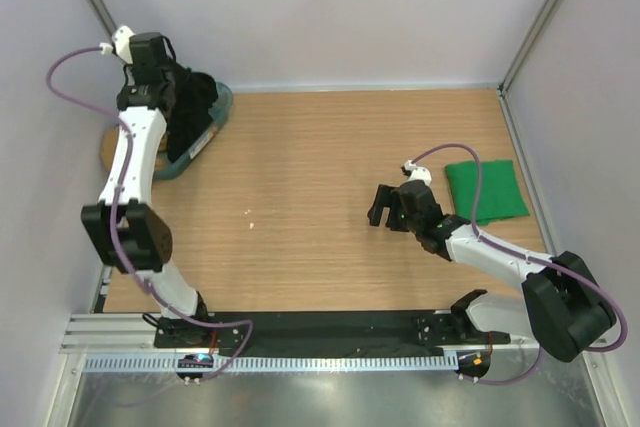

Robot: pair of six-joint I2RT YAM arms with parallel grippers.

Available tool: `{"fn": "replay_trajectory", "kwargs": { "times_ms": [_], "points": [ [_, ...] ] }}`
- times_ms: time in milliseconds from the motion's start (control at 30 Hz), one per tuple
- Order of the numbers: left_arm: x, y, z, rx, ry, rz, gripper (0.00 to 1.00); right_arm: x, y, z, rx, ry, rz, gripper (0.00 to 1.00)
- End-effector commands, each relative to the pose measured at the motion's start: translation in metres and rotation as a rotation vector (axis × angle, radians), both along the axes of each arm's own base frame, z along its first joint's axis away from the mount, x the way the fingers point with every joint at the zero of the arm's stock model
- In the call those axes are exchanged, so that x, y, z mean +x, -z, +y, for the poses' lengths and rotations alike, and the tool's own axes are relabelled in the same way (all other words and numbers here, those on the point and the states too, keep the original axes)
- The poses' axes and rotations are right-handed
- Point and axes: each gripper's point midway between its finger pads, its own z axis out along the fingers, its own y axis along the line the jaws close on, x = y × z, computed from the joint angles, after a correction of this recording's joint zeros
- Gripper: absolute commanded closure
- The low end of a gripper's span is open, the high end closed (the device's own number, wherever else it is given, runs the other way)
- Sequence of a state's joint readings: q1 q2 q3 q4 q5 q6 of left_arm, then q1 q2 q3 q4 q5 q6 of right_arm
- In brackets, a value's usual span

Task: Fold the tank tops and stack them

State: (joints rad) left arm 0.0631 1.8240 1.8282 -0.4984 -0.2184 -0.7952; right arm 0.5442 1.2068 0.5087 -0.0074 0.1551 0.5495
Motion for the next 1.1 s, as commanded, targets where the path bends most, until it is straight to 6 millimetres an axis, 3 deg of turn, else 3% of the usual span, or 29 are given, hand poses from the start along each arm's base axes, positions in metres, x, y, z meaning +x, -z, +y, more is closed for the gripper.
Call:
{"fn": "replay_trajectory", "kwargs": {
  "times_ms": [0, 33, 67, 100, 167, 200, 300, 400, 467, 500, 600, 633, 700, 733, 767, 800, 833, 900, 1000, 1067],
  "points": [
    [-0.04, -0.124, -0.037, 0.065, 0.053, -0.324, 1.0, 0.01, -0.013, 0.001, -0.002, 0.007, -0.067, 0.1],
    [-0.052, -0.132, -0.044, 0.071, 0.059, -0.348, 1.0, 0.01, -0.012, 0.0, -0.005, 0.012, -0.069, 0.1],
    [-0.083, -0.169, -0.045, 0.086, 0.044, -0.431, 1.0, 0.01, -0.014, -0.001, -0.005, 0.014, -0.073, 0.1],
    [-0.097, -0.184, -0.061, 0.084, 0.076, -0.476, 1.0, 0.01, -0.013, -0.002, -0.007, 0.016, -0.072, 0.1],
    [-0.13, -0.211, -0.07, 0.109, 0.089, -0.54, 1.0, 0.01, -0.013, -0.004, -0.011, 0.025, -0.074, 0.1],
    [-0.16, -0.238, -0.085, 0.099, 0.13, -0.611, 1.0, 0.01, -0.014, -0.004, -0.01, 0.025, -0.077, 0.1],
    [-0.216, -0.281, -0.105, 0.052, 0.232, -0.736, 1.0, 0.01, -0.016, -0.005, -0.012, 0.035, -0.083, 0.1],
    [-0.251, -0.302, -0.119, -0.04, 0.343, -0.798, 1.0, 0.01, -0.017, -0.008, -0.016, 0.048, -0.086, 0.1],
    [-0.257, -0.3, -0.13, -0.083, 0.401, -0.791, 1.0, 0.011, -0.02, -0.01, -0.017, 0.057, -0.097, 0.1],
    [-0.256, -0.294, -0.137, -0.101, 0.436, -0.771, 1.0, 0.011, -0.021, -0.012, -0.02, 0.065, -0.101, 0.1],
    [-0.239, -0.252, -0.179, -0.18, 0.621, -0.64, 1.0, 0.011, -0.026, -0.018, -0.026, 0.089, -0.124, 0.1],
    [-0.224, -0.212, -0.198, -0.227, 0.679, -0.529, 1.0, 0.011, -0.028, -0.019, -0.027, 0.092, -0.131, 0.1],
    [-0.209, -0.16, -0.216, -0.27, 0.722, -0.399, 1.0, 0.01, -0.031, -0.022, -0.026, 0.105, -0.147, 0.1],
    [-0.199, -0.103, -0.23, -0.298, 0.757, -0.266, 1.0, 0.01, -0.032, -0.023, -0.023, 0.109, -0.151, 0.1],
    [-0.193, -0.075, -0.234, -0.3, 0.768, -0.205, 0.9, 0.01, -0.033, -0.023, -0.023, 0.11, -0.156, 0.1],
    [-0.19, -0.048, -0.234, -0.293, 0.759, -0.142, 0.73, 0.009, -0.033, -0.024, -0.022, 0.111, -0.156, 0.1],
    [-0.185, -0.009, -0.228, -0.254, 0.717, -0.05, 0.46, 0.009, -0.032, -0.024, -0.021, 0.106, -0.153, 0.1],
    [-0.19, 0.029, -0.213, -0.204, 0.659, 0.067, 0.28, 0.008, -0.03, -0.021, -0.018, 0.093, -0.147, 0.1],
    [-0.201, 0.043, -0.197, -0.136, 0.617, 0.087, 0.14, 0.007, -0.028, -0.01, 0.008, 0.039, -0.137, 0.1],
    [-0.209, 0.035, -0.187, -0.095, 0.602, 0.049, 0.08, 0.006, -0.031, 0.006, 0.053, -0.031, -0.14, 0.14]
  ]
}}
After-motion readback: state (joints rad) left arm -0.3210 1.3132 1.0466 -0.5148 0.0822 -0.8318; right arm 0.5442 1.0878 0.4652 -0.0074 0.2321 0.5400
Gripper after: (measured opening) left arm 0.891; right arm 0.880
